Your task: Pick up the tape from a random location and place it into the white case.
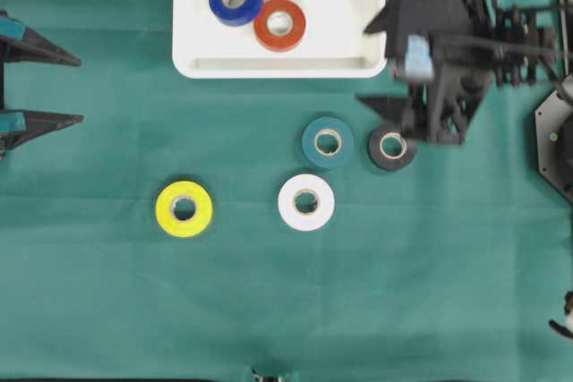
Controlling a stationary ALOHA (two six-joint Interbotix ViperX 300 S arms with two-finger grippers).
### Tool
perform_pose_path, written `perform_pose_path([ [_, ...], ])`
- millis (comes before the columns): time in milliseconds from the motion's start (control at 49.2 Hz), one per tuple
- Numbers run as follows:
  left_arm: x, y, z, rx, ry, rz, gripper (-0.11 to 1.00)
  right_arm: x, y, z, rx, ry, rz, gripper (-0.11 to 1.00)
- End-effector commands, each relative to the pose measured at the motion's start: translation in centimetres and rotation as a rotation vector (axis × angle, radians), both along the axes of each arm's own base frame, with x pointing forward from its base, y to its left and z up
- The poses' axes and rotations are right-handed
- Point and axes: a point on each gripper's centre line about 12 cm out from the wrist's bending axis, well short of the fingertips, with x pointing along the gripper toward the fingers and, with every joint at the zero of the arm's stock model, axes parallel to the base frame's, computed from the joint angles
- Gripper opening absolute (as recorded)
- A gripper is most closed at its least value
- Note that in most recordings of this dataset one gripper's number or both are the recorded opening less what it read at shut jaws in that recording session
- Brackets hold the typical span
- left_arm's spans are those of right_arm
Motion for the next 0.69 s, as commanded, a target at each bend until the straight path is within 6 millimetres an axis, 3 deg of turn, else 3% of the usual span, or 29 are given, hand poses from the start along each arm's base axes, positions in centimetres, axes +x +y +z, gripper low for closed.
perform_pose_path([
  [0,0.3,0.1,0.4,0.001,-0.012,0.003,0.98,-0.1,1.0,0.5,0.005,-0.021,0.027,0.88],
  [264,0.3,0.1,0.4,0.001,-0.012,0.003,0.98,-2.1,1.4,0.7,0.004,-0.069,0.058,0.85],
  [508,0.3,0.1,0.5,0.002,-0.020,0.003,0.98,-6.2,1.2,0.9,0.010,-0.285,0.113,0.84],
  [671,0.3,0.1,0.7,0.003,-0.034,0.003,0.98,-8.6,0.8,-0.7,0.018,-0.387,0.128,0.84],
])
